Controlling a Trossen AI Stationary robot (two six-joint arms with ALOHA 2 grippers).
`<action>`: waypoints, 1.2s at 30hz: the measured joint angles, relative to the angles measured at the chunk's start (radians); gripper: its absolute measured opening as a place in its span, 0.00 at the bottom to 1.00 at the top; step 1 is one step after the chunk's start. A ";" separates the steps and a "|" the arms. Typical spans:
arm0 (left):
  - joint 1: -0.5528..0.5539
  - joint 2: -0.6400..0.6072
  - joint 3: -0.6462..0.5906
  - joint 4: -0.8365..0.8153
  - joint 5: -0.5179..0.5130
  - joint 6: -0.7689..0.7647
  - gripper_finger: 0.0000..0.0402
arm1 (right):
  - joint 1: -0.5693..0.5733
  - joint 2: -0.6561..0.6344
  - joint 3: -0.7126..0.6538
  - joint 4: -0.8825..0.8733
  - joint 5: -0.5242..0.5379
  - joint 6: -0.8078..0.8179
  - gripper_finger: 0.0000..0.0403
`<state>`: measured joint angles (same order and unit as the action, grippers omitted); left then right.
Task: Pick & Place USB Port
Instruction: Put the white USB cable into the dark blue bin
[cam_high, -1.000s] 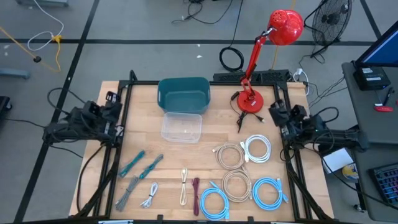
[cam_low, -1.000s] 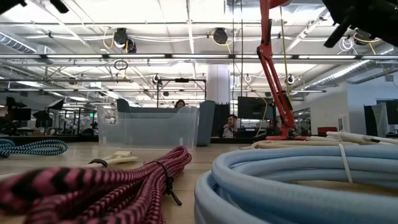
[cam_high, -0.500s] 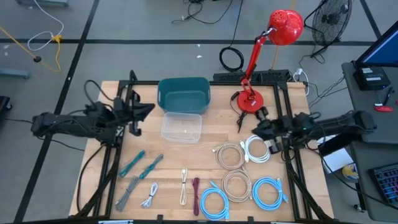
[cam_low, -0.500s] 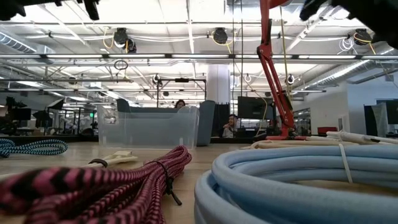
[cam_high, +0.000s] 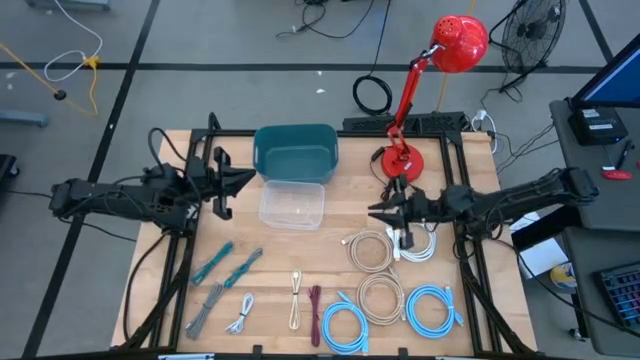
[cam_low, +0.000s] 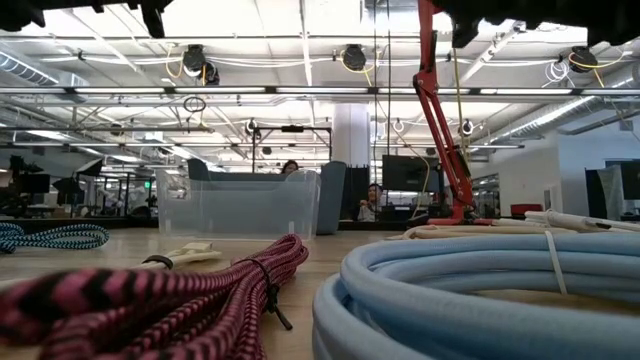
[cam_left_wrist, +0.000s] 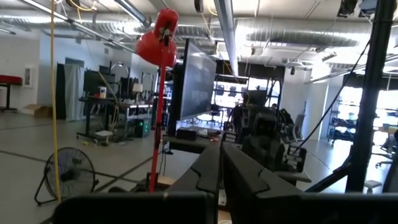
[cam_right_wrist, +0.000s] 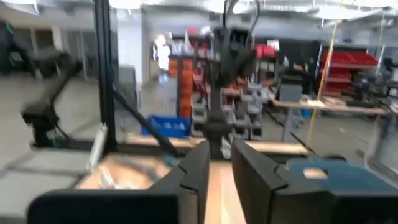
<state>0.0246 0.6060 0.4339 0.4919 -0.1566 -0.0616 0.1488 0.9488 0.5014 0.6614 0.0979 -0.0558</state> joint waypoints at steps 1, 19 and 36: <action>0.000 0.000 0.000 0.000 0.000 0.000 0.05 | 0.003 0.006 -0.001 -0.001 0.009 -0.014 0.20; 0.000 0.000 0.000 -0.003 -0.001 0.003 0.05 | 0.175 0.225 0.300 -0.475 0.305 -0.060 0.50; 0.020 -0.050 -0.002 -0.080 -0.002 -0.015 0.05 | 0.173 0.412 0.453 -1.378 0.157 0.788 0.47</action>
<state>0.0441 0.5558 0.4324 0.4118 -0.1585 -0.0766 0.3218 1.3604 0.9546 -0.7167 0.2546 0.7320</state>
